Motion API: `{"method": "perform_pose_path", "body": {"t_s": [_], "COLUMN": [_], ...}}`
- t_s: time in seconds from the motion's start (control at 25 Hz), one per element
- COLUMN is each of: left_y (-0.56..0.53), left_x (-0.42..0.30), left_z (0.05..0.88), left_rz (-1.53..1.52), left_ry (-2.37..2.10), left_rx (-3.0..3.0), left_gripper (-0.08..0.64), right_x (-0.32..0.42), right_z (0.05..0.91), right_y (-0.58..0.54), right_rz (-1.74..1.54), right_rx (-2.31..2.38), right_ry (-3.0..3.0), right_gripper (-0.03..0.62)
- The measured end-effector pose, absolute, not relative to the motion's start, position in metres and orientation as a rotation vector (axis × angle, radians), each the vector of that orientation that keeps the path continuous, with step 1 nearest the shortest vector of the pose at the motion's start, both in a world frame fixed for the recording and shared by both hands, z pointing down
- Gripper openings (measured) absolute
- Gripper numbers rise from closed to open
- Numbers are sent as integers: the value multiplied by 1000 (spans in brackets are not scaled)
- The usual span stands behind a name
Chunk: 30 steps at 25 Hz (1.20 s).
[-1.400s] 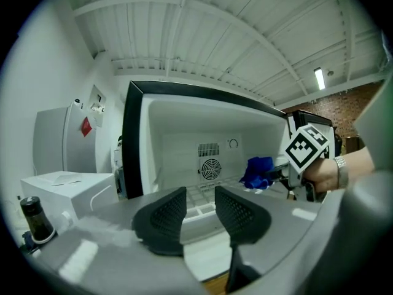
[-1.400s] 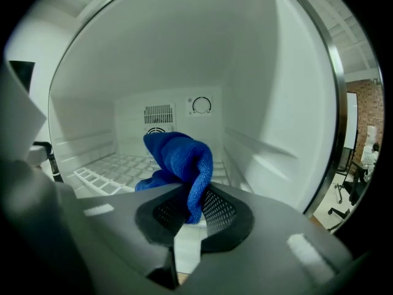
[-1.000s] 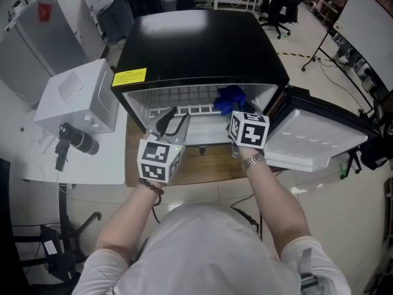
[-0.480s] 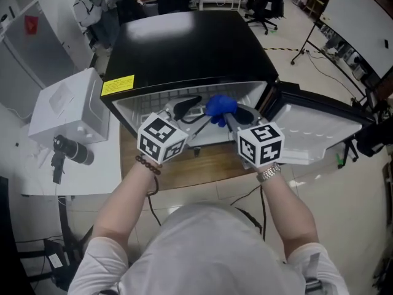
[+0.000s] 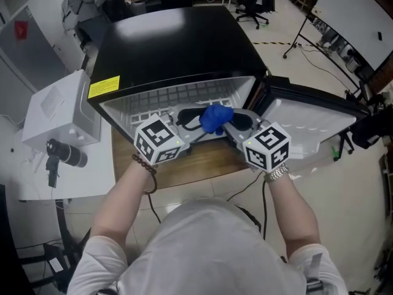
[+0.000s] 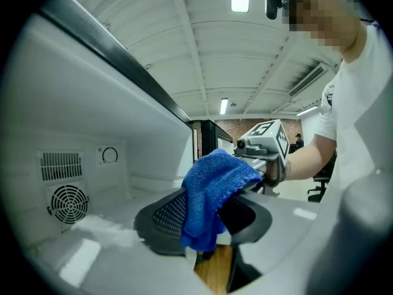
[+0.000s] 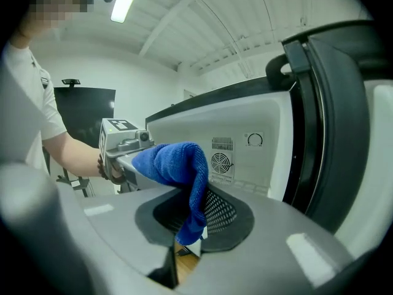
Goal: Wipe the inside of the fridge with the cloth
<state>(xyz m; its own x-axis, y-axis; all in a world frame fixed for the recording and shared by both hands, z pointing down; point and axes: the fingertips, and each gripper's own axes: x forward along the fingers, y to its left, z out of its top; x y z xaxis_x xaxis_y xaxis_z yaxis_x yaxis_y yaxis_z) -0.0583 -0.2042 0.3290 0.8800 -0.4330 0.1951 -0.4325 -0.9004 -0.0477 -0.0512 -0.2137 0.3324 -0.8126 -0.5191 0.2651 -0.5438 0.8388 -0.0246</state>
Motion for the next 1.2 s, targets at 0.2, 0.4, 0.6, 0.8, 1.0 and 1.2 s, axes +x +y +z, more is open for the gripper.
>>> {"method": "perform_pose_path", "body": {"t_s": [0.2, 0.4, 0.6, 0.8, 1.0, 1.2], "left_y": [-199, -207, -225, -245, -256, -270], "left_x": [-48, -47, -47, -47, -34, -25], "left_z": [332, 327, 324, 324, 330, 340], "left_rz": [-317, -256, -190, -176, -195, -208], "left_ry": [688, 816, 1005, 1155, 1206, 1288], "left_rx": [-3046, -3012, -2968, -2947, -2948, -2948], "left_gripper": [97, 74, 71, 70, 69, 69], "right_x": [-42, -34, -16, 5, 16, 23], "right_z": [335, 333, 334, 338, 336, 333], "right_y": [-209, -211, -218, -220, -218, -215], "right_rz": [119, 93, 74, 106, 101, 86], "right_rx": [817, 934, 1104, 1218, 1270, 1322], "right_ry": [-2747, -2704, -2629, -2562, -2540, -2535], "right_gripper": [41, 49, 60, 60, 58, 19]}}
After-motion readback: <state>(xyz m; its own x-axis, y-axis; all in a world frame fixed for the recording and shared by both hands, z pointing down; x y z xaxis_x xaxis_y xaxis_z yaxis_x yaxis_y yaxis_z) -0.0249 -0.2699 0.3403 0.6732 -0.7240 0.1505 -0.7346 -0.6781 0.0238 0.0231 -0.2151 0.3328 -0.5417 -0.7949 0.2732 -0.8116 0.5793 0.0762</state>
